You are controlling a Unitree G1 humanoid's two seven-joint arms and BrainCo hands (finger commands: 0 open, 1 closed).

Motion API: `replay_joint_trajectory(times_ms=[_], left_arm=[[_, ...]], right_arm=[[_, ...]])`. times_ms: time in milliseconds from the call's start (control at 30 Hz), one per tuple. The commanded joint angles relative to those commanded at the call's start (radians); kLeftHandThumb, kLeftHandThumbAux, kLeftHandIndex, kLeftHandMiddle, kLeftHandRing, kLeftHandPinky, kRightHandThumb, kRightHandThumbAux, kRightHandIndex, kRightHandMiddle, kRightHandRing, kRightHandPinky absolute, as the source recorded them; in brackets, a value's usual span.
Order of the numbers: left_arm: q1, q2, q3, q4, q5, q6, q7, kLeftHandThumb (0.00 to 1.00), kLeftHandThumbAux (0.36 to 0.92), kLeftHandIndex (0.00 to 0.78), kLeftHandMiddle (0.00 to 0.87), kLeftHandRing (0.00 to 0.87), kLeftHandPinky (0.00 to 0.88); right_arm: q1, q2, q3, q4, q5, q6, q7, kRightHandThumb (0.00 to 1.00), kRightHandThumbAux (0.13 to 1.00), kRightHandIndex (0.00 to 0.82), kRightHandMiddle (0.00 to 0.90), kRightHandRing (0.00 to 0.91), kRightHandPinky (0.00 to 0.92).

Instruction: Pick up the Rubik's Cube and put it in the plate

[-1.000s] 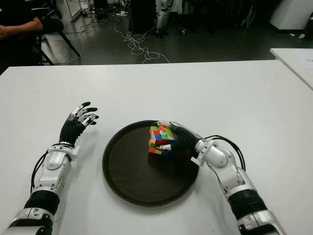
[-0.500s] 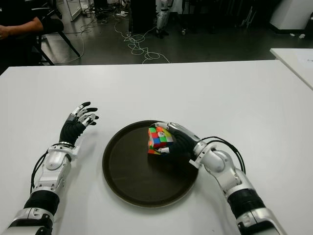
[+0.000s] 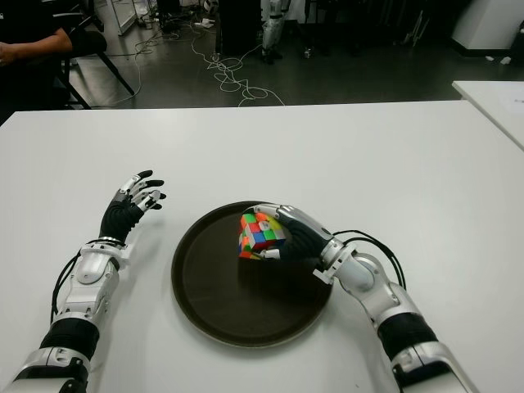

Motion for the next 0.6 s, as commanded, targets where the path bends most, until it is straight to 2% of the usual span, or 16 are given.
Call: replay_joint_trajectory(times_ms=[67, 233, 600], left_arm=[[0.000, 0.000, 0.000, 0.002, 0.001, -0.002, 0.001, 0.634, 0.614, 0.169, 0.270, 0.326, 0.370], [-0.005, 0.003, -0.003, 0.011, 0.014, -0.011, 0.013, 0.631, 0.613, 0.170, 0.279, 0.343, 0.388], [-0.005, -0.001, 0.000, 0.010, 0.007, -0.005, 0.008, 0.616, 0.604, 0.163, 0.271, 0.326, 0.366]], right_arm=[[-0.006, -0.001, 0.003, 0.012, -0.006, -0.012, 0.004, 0.000, 0.649, 0.058, 0.047, 0.034, 0.019], [-0.014, -0.006, 0.008, 0.028, -0.026, -0.026, -0.003, 0.000, 0.649, 0.010, 0.008, 0.005, 0.003], [-0.015, -0.004, 0.006, 0.023, -0.077, -0.013, -0.069, 0.000, 0.611, 0.000, 0.000, 0.000, 0.000]])
